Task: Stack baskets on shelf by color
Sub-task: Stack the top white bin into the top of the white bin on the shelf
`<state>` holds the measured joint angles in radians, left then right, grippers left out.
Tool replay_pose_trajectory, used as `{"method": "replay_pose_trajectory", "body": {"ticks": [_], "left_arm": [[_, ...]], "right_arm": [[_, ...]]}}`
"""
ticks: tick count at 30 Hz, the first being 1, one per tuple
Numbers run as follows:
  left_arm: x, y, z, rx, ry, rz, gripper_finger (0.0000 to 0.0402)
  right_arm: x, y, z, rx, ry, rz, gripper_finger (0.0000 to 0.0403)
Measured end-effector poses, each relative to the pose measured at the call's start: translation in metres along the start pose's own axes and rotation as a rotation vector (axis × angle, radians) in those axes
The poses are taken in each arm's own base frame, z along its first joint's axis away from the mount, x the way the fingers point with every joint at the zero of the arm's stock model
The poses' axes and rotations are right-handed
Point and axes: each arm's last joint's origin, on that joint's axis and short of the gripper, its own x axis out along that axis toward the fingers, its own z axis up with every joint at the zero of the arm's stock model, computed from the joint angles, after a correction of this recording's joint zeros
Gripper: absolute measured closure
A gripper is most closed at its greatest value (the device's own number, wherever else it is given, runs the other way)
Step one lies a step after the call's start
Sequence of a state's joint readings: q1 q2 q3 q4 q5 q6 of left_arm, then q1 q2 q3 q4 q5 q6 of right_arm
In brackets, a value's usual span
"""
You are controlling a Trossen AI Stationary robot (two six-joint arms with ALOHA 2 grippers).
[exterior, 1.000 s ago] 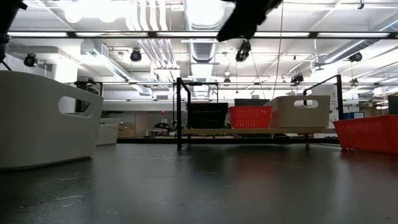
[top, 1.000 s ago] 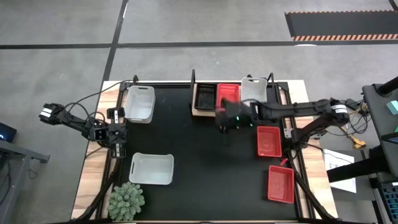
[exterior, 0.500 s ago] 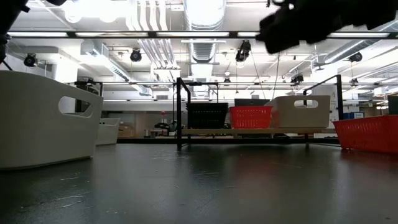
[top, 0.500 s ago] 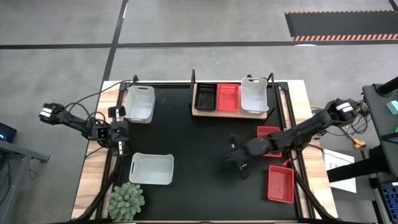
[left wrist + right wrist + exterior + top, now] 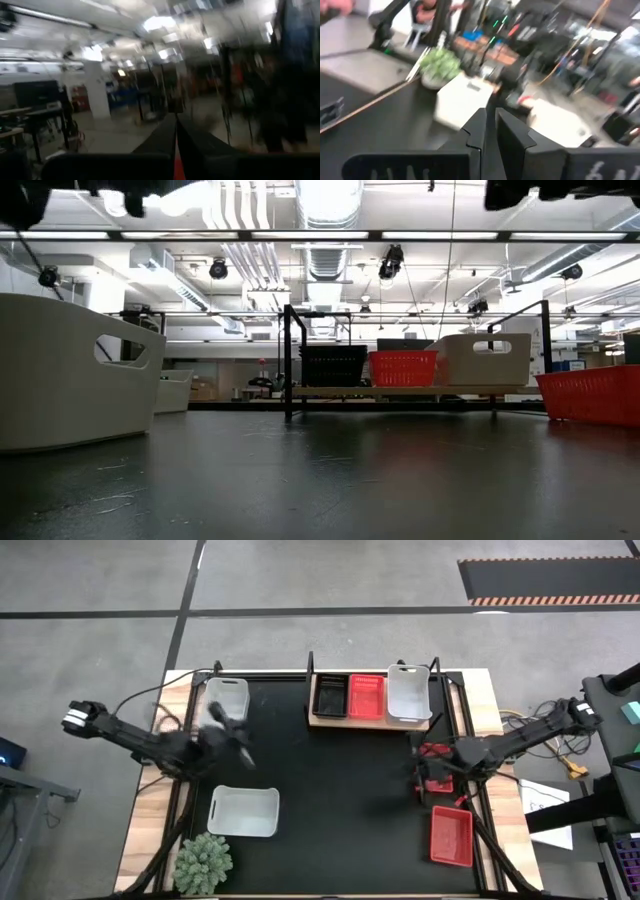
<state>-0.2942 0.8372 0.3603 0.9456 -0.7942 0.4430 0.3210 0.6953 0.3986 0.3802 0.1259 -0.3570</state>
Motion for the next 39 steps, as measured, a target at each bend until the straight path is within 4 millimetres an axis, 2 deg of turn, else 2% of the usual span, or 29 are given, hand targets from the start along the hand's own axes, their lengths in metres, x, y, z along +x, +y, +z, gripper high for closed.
{"method": "replay_pose_trajectory", "body": {"ticks": [5,8,10,15,17,25,30,33,39], "left_arm": [[0.019,-0.022,-0.003,0.094,0.280,-0.149,0.0402],[0.020,-0.027,-0.007,0.219,0.594,-0.353,0.0402],[0.018,-0.020,-0.001,0.238,0.821,-0.383,0.0402],[0.018,0.016,0.011,0.196,1.393,-0.200,0.0402],[0.022,0.026,0.008,0.182,1.534,-0.171,0.0402],[0.042,0.045,-0.030,0.516,1.713,-0.301,0.0402],[0.048,0.060,-0.052,0.515,1.850,-0.329,0.0396],[0.049,0.068,-0.059,0.512,1.888,-0.340,0.0368],[0.039,0.078,-0.067,0.581,1.901,-0.376,0.0277]], "right_arm": [[-0.017,-0.014,-0.008,-0.048,-0.099,-0.135,0.0370],[-0.023,-0.025,-0.014,-0.078,-0.085,-0.215,0.0369],[-0.027,-0.032,-0.015,-0.079,-0.084,-0.259,0.0369],[-0.037,-0.037,-0.011,-0.070,-0.154,-0.227,0.0369],[-0.041,-0.037,-0.008,-0.071,-0.186,-0.208,0.0369],[-0.044,-0.036,-0.007,-0.066,-0.179,-0.176,0.0369],[-0.043,-0.035,-0.010,-0.061,-0.160,-0.156,0.0369],[-0.042,-0.034,-0.010,-0.058,-0.156,-0.134,0.0369],[-0.042,-0.033,-0.011,-0.040,-0.154,-0.109,0.0369]]}}
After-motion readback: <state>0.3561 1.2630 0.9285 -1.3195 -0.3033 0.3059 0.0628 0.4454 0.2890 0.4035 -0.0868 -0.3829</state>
